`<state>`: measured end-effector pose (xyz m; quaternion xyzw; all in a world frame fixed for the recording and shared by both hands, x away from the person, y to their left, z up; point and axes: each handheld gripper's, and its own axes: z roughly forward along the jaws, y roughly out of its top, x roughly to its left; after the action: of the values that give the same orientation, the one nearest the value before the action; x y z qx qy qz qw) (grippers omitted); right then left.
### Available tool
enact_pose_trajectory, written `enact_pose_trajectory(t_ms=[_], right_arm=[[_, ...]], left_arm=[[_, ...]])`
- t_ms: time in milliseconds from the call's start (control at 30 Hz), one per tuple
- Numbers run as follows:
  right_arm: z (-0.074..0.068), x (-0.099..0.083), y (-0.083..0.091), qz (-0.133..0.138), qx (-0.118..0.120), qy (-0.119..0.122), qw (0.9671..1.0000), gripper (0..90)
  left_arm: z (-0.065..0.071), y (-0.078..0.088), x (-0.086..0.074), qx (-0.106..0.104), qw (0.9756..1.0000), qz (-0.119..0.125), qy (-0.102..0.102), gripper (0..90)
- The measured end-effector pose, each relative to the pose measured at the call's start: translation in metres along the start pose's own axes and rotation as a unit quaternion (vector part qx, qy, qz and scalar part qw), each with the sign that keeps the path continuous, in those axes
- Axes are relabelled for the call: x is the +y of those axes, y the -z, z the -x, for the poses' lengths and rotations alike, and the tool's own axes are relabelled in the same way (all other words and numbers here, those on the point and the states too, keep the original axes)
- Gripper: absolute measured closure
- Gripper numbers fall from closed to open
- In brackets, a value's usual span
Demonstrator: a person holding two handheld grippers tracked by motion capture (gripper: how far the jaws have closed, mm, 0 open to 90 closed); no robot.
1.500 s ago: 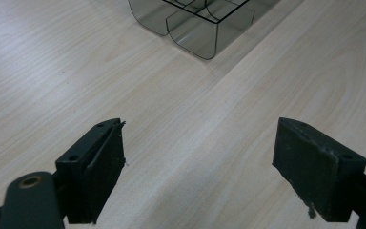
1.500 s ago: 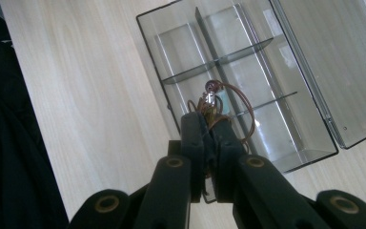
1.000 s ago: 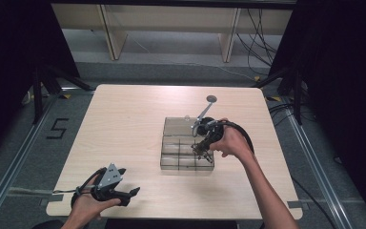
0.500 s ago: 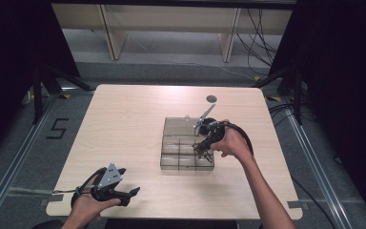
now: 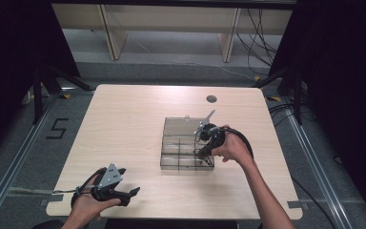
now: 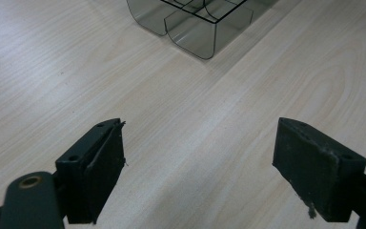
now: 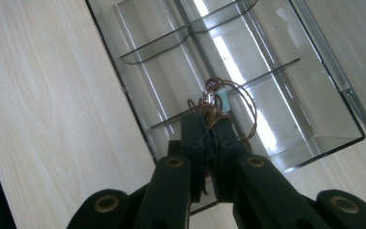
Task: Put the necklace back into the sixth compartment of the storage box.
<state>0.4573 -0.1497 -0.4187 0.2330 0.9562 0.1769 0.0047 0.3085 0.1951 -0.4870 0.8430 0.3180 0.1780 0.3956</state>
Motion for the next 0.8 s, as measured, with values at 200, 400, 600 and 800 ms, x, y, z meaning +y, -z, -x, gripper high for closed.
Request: enact_pose_trajectory(t_ms=[200, 400, 600, 800], right_arm=[[0.002, -0.004, -0.001, -0.009, 0.004, 0.006, 0.9999, 86.5], [0.000, -0.006, -0.003, -0.020, 0.007, 0.001, 0.9998, 86.6], [0.004, -0.007, -0.009, -0.026, 0.015, 0.009, 0.9995, 86.6], [0.005, -0.008, -0.015, -0.036, 0.024, 0.006, 0.9990, 86.6]], left_arm=[[-0.001, 0.000, 0.000, -0.001, 0.9999, 0.000, -0.012, 17.4], [0.000, -0.002, 0.000, -0.003, 0.9999, 0.009, -0.003, 17.3], [0.000, -0.002, 0.000, -0.002, 1.0000, 0.007, -0.004, 17.3], [0.000, -0.001, 0.000, -0.001, 0.9999, 0.000, -0.012, 17.3]])
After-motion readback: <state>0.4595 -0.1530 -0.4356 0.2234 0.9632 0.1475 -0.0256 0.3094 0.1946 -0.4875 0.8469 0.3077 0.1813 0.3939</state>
